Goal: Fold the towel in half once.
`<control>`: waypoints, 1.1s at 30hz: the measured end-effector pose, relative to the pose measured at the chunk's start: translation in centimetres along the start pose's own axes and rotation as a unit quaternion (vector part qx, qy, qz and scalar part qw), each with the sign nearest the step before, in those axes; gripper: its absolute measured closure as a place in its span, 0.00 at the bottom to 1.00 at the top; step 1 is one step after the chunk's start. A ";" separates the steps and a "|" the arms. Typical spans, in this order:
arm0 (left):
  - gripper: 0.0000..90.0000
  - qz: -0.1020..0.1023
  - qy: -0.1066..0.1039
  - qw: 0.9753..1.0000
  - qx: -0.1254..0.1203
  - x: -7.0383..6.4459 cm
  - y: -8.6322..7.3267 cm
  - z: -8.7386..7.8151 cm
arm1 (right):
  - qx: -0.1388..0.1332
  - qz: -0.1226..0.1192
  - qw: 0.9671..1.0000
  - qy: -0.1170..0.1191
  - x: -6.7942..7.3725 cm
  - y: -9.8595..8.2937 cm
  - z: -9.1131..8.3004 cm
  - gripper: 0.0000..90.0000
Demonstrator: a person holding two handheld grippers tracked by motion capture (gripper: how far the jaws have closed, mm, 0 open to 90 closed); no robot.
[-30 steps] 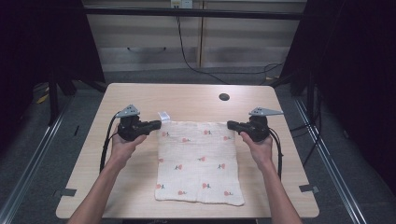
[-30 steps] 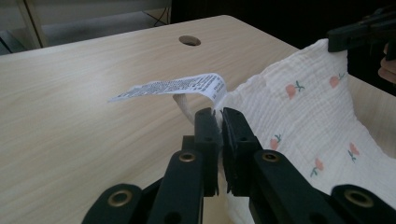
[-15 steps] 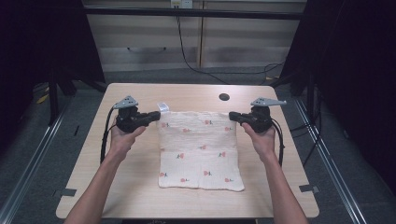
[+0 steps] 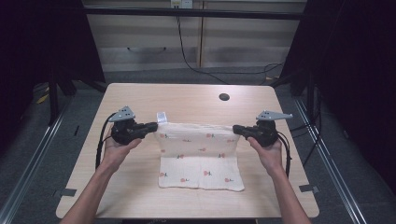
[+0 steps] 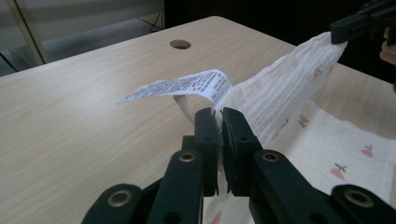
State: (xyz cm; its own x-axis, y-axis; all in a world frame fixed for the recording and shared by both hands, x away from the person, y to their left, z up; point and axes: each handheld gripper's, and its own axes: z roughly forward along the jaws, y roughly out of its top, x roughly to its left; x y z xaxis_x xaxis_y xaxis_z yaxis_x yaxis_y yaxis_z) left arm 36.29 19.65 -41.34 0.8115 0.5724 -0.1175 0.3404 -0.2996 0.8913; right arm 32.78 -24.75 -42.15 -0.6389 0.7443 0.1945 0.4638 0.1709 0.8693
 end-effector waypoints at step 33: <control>0.94 0.020 -0.058 0.990 0.124 -5.4 -8.5 -0.6 | 0.106 -0.002 0.994 0.040 4.7 -8.9 -2.3 0.93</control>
State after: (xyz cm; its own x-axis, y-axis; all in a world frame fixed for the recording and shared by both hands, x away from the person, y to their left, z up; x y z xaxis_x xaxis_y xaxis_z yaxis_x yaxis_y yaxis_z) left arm 28.73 19.54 -48.00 0.8711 0.4685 -0.1472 0.4012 -0.5061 0.7635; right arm 24.22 -24.26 -47.90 -0.6839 0.6908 0.2346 0.5749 0.3123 0.7563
